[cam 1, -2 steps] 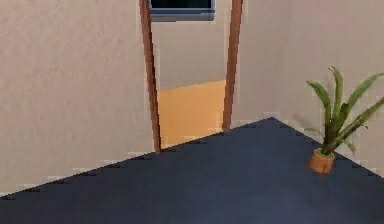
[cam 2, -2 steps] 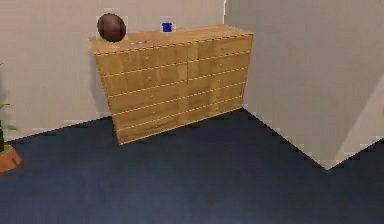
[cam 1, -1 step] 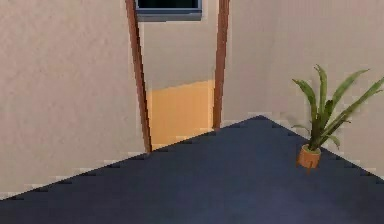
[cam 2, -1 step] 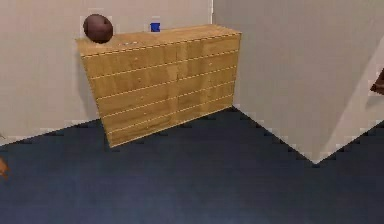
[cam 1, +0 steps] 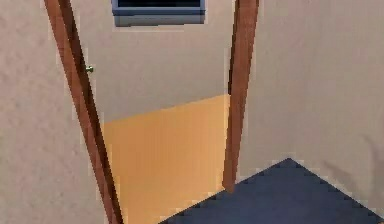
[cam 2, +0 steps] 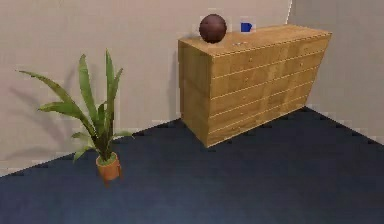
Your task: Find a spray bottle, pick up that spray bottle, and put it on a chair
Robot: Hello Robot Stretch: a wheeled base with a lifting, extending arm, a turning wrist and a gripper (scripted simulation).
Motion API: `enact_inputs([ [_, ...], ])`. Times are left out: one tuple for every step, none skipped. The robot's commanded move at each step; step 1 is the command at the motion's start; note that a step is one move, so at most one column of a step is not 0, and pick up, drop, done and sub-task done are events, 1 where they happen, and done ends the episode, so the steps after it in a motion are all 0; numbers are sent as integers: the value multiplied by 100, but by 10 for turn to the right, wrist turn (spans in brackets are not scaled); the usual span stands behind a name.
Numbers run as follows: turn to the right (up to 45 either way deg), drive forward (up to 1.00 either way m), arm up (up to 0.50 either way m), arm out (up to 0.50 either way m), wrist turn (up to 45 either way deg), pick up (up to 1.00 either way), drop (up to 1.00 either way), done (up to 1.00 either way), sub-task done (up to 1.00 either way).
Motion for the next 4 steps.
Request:
enact_inputs([
  [0,75,0,0,0,0,0,0,0],
  [-270,0,0,0,0,0,0,0,0],
  [0,75,0,0,0,0,0,0,0],
  [450,0,0,0,0,0,0,0,0],
])
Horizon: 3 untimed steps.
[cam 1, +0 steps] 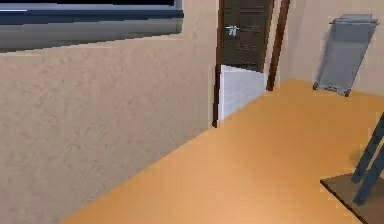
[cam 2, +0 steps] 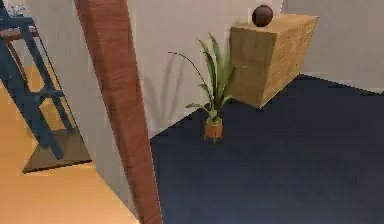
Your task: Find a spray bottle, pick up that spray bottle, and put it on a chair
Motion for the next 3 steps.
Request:
enact_inputs([
  [270,0,0,0,0,0,0,0,0],
  [0,35,0,0,0,0,0,0,0],
  [-60,0,0,0,0,0,0,0,0],
])
